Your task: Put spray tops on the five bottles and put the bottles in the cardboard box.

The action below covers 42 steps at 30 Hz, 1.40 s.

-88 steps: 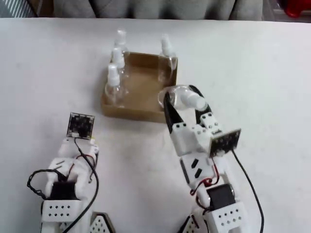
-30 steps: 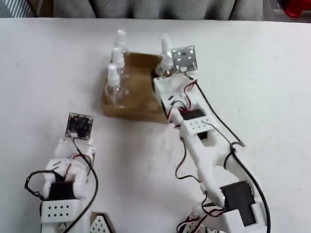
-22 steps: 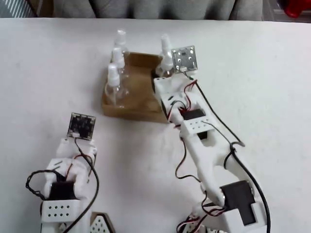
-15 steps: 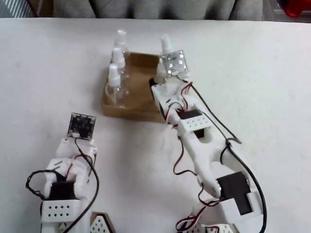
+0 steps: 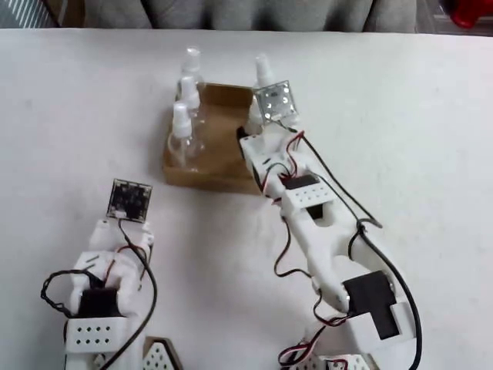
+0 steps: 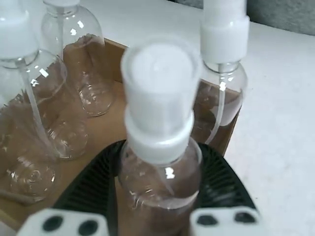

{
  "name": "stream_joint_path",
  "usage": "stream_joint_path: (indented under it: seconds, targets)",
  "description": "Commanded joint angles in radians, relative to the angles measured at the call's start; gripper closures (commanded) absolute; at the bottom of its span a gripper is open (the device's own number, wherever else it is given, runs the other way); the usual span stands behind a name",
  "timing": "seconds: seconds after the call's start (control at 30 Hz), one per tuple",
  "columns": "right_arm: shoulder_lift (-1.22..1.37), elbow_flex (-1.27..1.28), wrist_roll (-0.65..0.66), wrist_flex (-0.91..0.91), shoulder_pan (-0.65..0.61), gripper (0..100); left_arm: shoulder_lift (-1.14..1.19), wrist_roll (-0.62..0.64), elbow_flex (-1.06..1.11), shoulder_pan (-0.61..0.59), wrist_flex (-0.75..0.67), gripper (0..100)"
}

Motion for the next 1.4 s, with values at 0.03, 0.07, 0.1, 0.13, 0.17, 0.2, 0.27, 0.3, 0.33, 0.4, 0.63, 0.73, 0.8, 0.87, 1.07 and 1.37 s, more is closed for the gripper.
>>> stream_joint_path:
  seconds: [0.03,0.07,0.1,0.13,0.17,0.2,0.27,0.3,0.33,0.4,0.63,0.73,0.8,0.87,1.07,1.37]
  targets:
    - [-0.01,-0.014,-0.002,-0.062,0.005,98.1,-0.008,-0.014,-0.005,0.015,-0.04,98]
    - [-0.01,-0.003,-0.002,-0.068,0.005,98.1,-0.008,-0.014,-0.005,0.015,-0.04,98]
    - [-0.018,0.006,-0.002,-0.068,0.004,98.0,-0.008,-0.014,-0.005,0.015,-0.04,98]
    - [-0.019,0.014,-0.002,-0.068,-0.001,98.0,-0.008,-0.014,-0.005,0.015,-0.04,98]
    - [-0.019,0.017,0.0,-0.068,-0.002,98.0,-0.008,-0.014,-0.005,0.015,-0.04,98]
    - [-0.019,0.02,0.0,-0.068,-0.004,98.0,-0.008,-0.014,-0.005,0.015,-0.04,98]
    - [-0.019,0.02,0.002,-0.068,-0.004,98.0,-0.008,-0.014,-0.005,0.015,-0.04,98]
    - [-0.019,0.02,0.003,-0.068,-0.001,98.0,-0.008,-0.014,-0.005,0.015,-0.04,98]
    - [-0.019,0.02,0.005,-0.068,-0.001,98.0,-0.008,-0.014,-0.005,0.015,-0.04,98]
    - [-0.019,0.021,0.005,-0.067,-0.001,98.0,-0.008,-0.014,-0.005,0.015,-0.04,98]
    - [-0.019,0.04,0.005,-0.061,0.002,88.9,-0.008,-0.014,-0.005,0.013,-0.04,98]
    - [-0.019,0.052,0.006,-0.065,-0.004,83.0,-0.008,-0.014,-0.005,0.013,-0.04,98]
    - [-0.019,0.052,0.006,-0.065,-0.004,82.0,-0.008,-0.014,-0.005,0.013,-0.04,98]
    - [-0.019,0.052,0.006,-0.065,-0.004,81.9,-0.008,-0.014,-0.005,0.013,-0.04,98]
    - [-0.019,0.052,0.005,-0.067,-0.004,81.8,-0.008,-0.014,-0.005,0.013,-0.04,98]
    - [-0.021,0.052,0.006,-0.064,-0.004,81.7,-0.008,-0.014,-0.005,0.012,-0.04,98]
